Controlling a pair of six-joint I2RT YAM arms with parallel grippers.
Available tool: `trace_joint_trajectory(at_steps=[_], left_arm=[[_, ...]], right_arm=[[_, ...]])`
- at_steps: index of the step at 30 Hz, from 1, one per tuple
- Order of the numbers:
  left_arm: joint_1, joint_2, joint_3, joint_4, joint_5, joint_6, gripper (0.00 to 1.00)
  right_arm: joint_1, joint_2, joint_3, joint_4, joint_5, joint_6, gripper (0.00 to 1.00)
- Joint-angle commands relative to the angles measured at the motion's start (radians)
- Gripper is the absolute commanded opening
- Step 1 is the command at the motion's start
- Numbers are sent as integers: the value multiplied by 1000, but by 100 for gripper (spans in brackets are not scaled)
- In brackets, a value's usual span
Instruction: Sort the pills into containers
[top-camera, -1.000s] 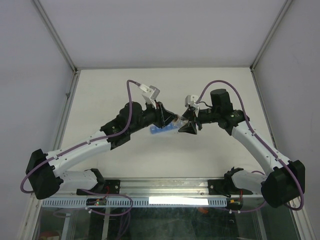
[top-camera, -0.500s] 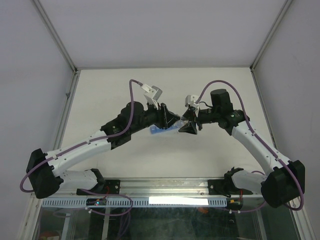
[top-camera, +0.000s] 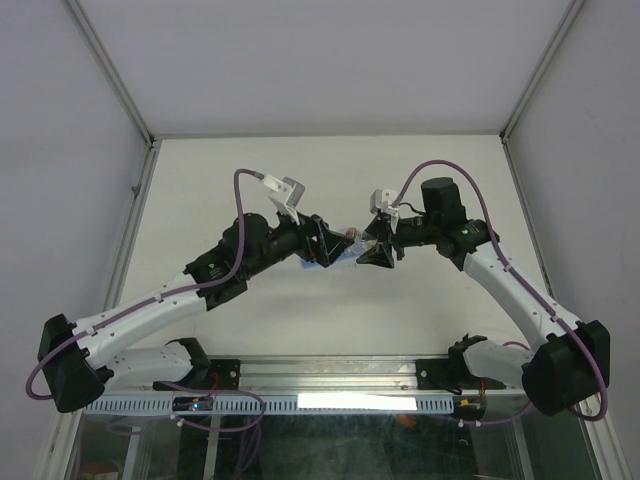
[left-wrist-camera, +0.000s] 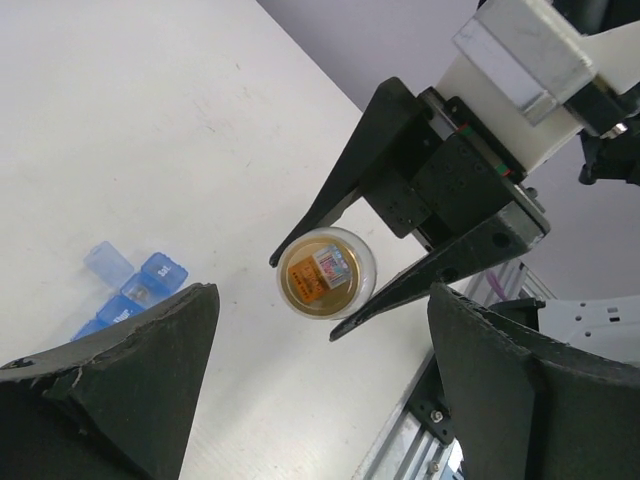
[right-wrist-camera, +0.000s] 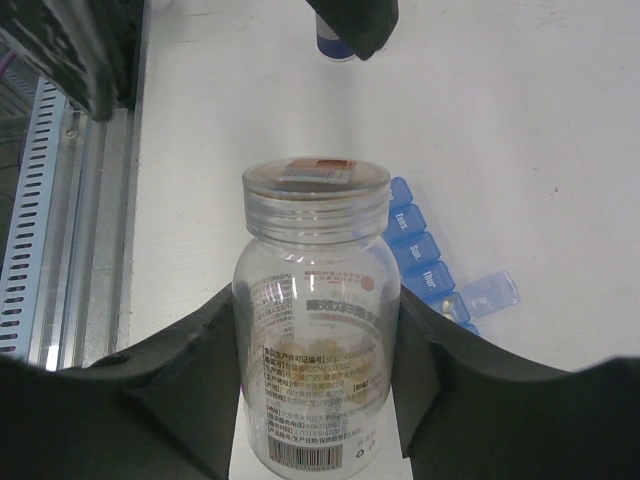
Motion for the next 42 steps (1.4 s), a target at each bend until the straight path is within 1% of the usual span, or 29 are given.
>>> trace_joint_trajectory(at_steps=[1, 5, 9, 11, 17, 21, 23, 25, 26, 27, 30, 35, 37, 39, 41, 42], left_arm=[[36, 19, -2, 66, 57, -4, 88], [66, 59, 12, 90, 143, -17, 87], [68, 96, 29, 112, 191, -32, 85], [68, 117, 39, 116, 203, -37, 83], [68, 153, 52, 120, 234, -52, 73], [68, 169, 58, 122, 257, -55, 58], [68, 175, 64, 121, 275, -51, 46], [67, 180, 66, 126, 307, -37, 35], [68, 182, 66, 137, 329, -19, 27], [68, 181, 61, 152, 361, 9, 23], [72, 176, 29, 210, 475, 122, 19], [108, 194, 29, 223, 692, 261, 17], [124, 205, 33, 218, 748, 301, 20], [134, 207, 34, 220, 755, 317, 26], [139, 203, 33, 228, 744, 313, 40], [139, 193, 30, 234, 734, 308, 49]], right_arm=[[4, -13, 20, 48, -30, 2, 0], [5, -13, 20, 48, -30, 2, 0], [5, -13, 21, 48, -31, 3, 0], [4, -14, 22, 48, -31, 3, 0], [4, -18, 21, 48, -34, 5, 0], [5, -22, 21, 48, -36, 4, 0], [5, -23, 23, 47, -37, 4, 0], [4, -26, 22, 48, -37, 4, 0], [4, -25, 23, 48, -37, 6, 0], [4, -25, 22, 48, -38, 6, 0], [4, -24, 21, 48, -39, 4, 0], [4, -25, 17, 49, -55, 0, 0], [4, -27, 15, 48, -61, -4, 0], [5, -31, 12, 48, -66, -7, 0], [5, -31, 11, 49, -69, -8, 0], [5, -31, 11, 48, -71, -9, 0]])
